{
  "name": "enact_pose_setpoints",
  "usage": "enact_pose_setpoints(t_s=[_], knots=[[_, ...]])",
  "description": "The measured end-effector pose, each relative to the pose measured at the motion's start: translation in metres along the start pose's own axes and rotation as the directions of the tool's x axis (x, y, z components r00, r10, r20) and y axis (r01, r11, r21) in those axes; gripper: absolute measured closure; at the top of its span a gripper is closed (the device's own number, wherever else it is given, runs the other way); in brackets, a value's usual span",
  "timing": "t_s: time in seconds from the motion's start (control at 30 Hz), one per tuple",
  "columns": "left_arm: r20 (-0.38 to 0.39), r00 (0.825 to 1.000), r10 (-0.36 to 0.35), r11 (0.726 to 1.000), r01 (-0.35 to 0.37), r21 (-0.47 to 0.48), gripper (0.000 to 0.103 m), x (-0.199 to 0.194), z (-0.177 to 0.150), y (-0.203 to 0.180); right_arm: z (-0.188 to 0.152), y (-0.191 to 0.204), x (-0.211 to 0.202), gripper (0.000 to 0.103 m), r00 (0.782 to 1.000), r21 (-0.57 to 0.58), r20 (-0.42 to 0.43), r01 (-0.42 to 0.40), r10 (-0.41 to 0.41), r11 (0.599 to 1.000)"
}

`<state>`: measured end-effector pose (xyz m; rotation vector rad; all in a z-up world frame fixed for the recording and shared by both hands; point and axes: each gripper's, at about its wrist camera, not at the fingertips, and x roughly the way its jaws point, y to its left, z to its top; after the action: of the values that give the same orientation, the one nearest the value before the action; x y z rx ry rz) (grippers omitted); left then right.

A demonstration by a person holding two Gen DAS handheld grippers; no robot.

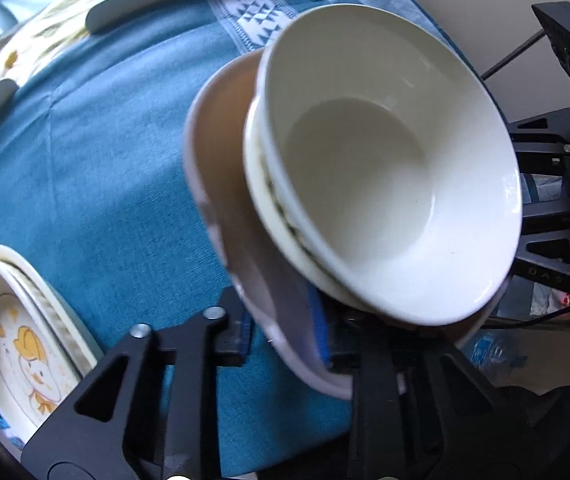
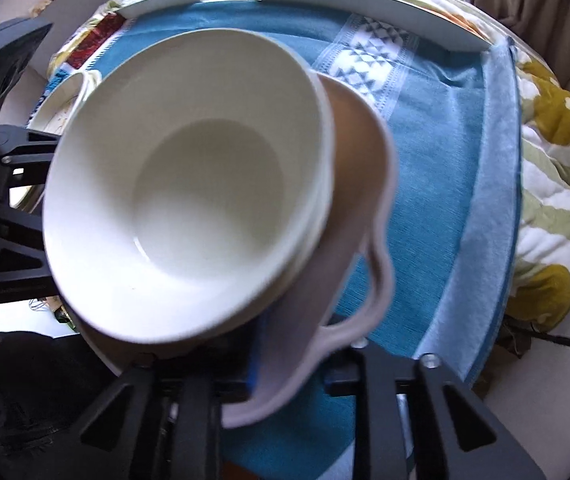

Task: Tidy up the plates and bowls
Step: 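Carry the nested bowl stack with the left gripper over the plate stack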

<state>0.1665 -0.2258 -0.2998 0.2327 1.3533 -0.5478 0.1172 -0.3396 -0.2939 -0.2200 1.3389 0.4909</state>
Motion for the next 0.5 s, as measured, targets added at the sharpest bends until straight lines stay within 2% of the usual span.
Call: enact_pose_setpoints(t_s=[0.3,0.5], knots=[[0.051,0.998,0.045,0.998,-0.046,0.03,0.09,-0.008,-0.005,-0.012,-0.005,0.009,-0.006,0.087,0.999,-0.014,0.045,0.012,-0.011,1.0],[0.088,0.994,0.069,0.997,-0.071,0.016,0.09,-0.047,-0.018,-0.008,0.001,0.016,-0.031,0.088,0.997,-0.041,0.07,0.022,-0.019,0.999]])
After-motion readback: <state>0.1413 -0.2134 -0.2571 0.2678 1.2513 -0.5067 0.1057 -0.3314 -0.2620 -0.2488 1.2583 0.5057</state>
